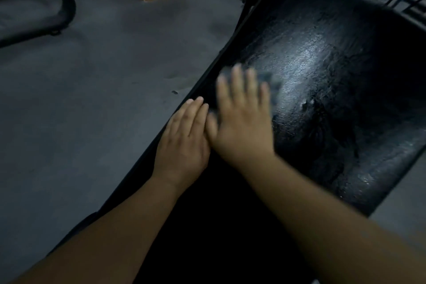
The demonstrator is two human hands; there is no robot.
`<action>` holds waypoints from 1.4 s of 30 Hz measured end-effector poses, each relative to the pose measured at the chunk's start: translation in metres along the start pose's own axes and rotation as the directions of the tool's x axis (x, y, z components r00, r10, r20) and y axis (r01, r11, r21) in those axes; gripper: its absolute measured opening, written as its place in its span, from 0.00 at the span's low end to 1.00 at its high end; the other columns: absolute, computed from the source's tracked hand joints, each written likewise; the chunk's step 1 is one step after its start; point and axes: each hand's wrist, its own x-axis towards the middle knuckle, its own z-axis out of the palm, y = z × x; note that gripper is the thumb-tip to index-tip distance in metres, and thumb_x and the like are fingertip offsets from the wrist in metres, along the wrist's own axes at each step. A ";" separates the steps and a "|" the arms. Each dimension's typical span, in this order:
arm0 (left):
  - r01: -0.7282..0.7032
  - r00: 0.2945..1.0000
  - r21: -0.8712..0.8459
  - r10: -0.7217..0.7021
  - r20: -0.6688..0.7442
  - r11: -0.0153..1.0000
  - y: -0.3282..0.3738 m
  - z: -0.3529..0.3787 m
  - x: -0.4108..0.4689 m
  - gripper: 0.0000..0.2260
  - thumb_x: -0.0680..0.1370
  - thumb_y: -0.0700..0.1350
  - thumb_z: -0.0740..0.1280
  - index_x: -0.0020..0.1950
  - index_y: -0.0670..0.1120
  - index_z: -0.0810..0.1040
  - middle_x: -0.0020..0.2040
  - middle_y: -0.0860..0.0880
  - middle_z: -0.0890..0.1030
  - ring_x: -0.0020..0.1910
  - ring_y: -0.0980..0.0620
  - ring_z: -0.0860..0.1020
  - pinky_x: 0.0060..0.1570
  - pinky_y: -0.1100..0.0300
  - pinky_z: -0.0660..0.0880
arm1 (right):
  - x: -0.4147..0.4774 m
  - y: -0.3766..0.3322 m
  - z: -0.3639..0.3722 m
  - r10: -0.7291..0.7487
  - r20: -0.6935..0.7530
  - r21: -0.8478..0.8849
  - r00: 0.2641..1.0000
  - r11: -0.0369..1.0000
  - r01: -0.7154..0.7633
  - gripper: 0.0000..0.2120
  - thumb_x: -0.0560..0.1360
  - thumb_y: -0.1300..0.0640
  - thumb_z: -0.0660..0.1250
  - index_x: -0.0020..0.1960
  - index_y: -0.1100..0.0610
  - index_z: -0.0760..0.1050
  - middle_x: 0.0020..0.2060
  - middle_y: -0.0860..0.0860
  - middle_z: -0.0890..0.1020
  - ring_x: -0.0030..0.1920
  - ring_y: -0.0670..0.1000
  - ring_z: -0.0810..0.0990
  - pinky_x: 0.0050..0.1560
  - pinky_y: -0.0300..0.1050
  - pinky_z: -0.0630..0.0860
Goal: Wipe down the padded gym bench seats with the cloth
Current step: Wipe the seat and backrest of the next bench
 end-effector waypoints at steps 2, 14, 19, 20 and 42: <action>-0.004 1.000 0.013 0.004 0.014 1.000 -0.001 0.000 0.001 0.23 0.83 0.46 0.54 0.78 0.40 0.63 0.79 0.43 0.62 0.78 0.45 0.60 0.73 0.45 0.64 | -0.061 0.002 0.011 -0.140 0.051 0.007 0.989 0.990 0.140 0.30 0.81 0.43 0.54 0.79 0.54 0.61 0.80 0.56 0.57 0.80 0.59 0.53 0.78 0.59 0.50; 0.028 1.000 0.011 -0.028 0.012 1.000 0.012 -0.007 0.001 0.23 0.82 0.44 0.55 0.76 0.39 0.65 0.77 0.41 0.65 0.77 0.42 0.63 0.72 0.42 0.66 | -0.119 0.052 0.004 -0.315 0.134 -0.061 0.939 0.944 0.325 0.30 0.77 0.47 0.59 0.78 0.51 0.63 0.79 0.54 0.60 0.79 0.59 0.57 0.76 0.59 0.57; -0.145 0.989 -0.059 0.146 0.015 0.988 0.045 -0.001 -0.002 0.22 0.81 0.47 0.58 0.75 0.45 0.70 0.77 0.44 0.66 0.77 0.43 0.62 0.75 0.43 0.58 | -0.043 0.089 -0.018 0.142 -0.098 -0.080 0.985 0.985 -0.150 0.31 0.77 0.45 0.56 0.78 0.53 0.63 0.79 0.57 0.61 0.79 0.62 0.57 0.75 0.61 0.54; -0.132 0.991 -0.051 0.133 0.010 0.990 0.047 0.002 -0.004 0.23 0.80 0.48 0.58 0.75 0.45 0.69 0.78 0.44 0.65 0.78 0.43 0.62 0.76 0.43 0.57 | -0.035 0.072 -0.016 0.181 -0.110 -0.058 0.977 0.980 -0.189 0.31 0.77 0.45 0.56 0.79 0.53 0.62 0.79 0.57 0.59 0.79 0.62 0.55 0.76 0.60 0.51; -0.061 0.995 0.003 0.060 0.074 0.998 0.062 0.003 -0.013 0.23 0.83 0.48 0.53 0.78 0.43 0.61 0.80 0.43 0.58 0.80 0.43 0.54 0.78 0.45 0.50 | -0.123 0.134 -0.016 0.285 -0.151 -0.019 0.947 0.956 -0.291 0.32 0.78 0.46 0.57 0.80 0.55 0.60 0.79 0.59 0.58 0.79 0.62 0.54 0.78 0.60 0.49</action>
